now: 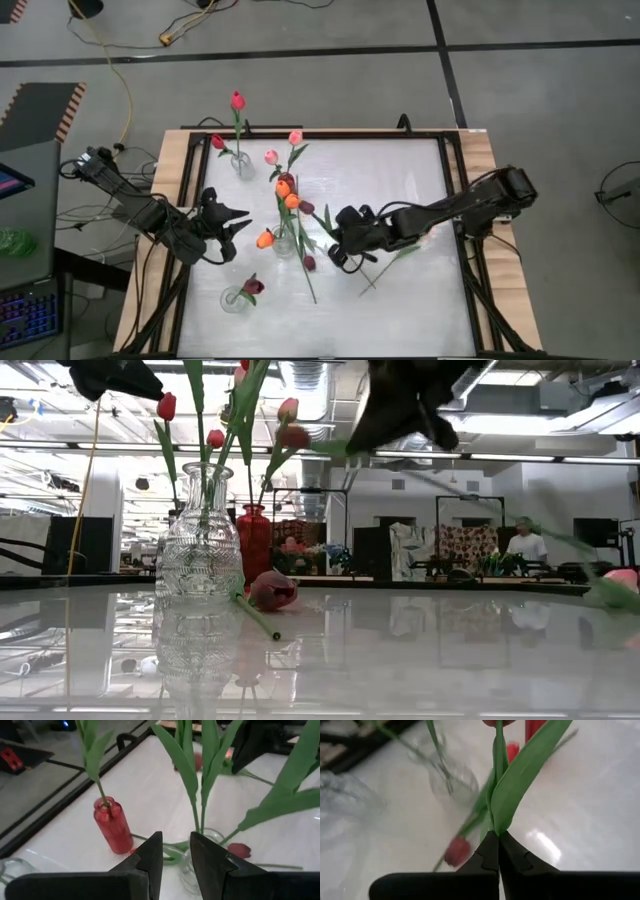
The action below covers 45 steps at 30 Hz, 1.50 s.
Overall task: Sort flowers into vase by color
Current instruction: Put the dark red tulip into the bottom transparent vase
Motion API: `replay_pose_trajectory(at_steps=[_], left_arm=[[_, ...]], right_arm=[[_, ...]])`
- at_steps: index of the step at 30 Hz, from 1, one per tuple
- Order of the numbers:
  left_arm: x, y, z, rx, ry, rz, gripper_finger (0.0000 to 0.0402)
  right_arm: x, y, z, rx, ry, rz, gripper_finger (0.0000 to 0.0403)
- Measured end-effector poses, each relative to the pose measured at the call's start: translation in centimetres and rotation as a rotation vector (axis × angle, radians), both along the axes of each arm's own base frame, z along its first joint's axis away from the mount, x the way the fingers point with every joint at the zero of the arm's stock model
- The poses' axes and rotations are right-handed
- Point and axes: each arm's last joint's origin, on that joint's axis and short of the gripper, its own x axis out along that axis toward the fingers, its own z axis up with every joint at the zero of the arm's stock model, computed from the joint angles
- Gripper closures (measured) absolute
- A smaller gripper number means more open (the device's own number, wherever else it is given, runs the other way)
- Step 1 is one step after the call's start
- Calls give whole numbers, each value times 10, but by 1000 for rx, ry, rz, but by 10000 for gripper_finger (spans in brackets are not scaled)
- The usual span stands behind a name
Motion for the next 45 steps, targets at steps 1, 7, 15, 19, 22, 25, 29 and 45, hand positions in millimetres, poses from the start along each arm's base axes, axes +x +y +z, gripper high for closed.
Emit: replay_pose_trajectory(at_steps=[1, 7, 15, 19, 22, 25, 29, 45], left_arm=[[0, 0, 1, 7, -4, 3, 316], [0, 0, 17, 62, -15, -28, 316], [-1, 1, 52, 130, -46, -89, 316], [-2, 2, 67, 140, -69, -109, 316], [-2, 2, 76, 153, -100, -127, 316], [3, -2, 85, 176, -165, -153, 316], [14, -10, 97, 230, -255, -181, 316], [71, -48, 108, 453, -451, -276, 249]], right_arm=[[-3, 0, 6, -21, -17, -5, 378], [-21, 4, 36, -147, -109, -29, 379], [-41, 9, 69, -270, -228, -42, 378], [-42, 15, 87, -353, -323, 15, 377], [-39, 19, 98, -441, -391, 70, 377], [-36, 21, 110, -535, -459, 115, 377], [-34, 22, 123, -606, -565, 194, 376], [-32, 23, 136, -663, -720, 370, 375]])
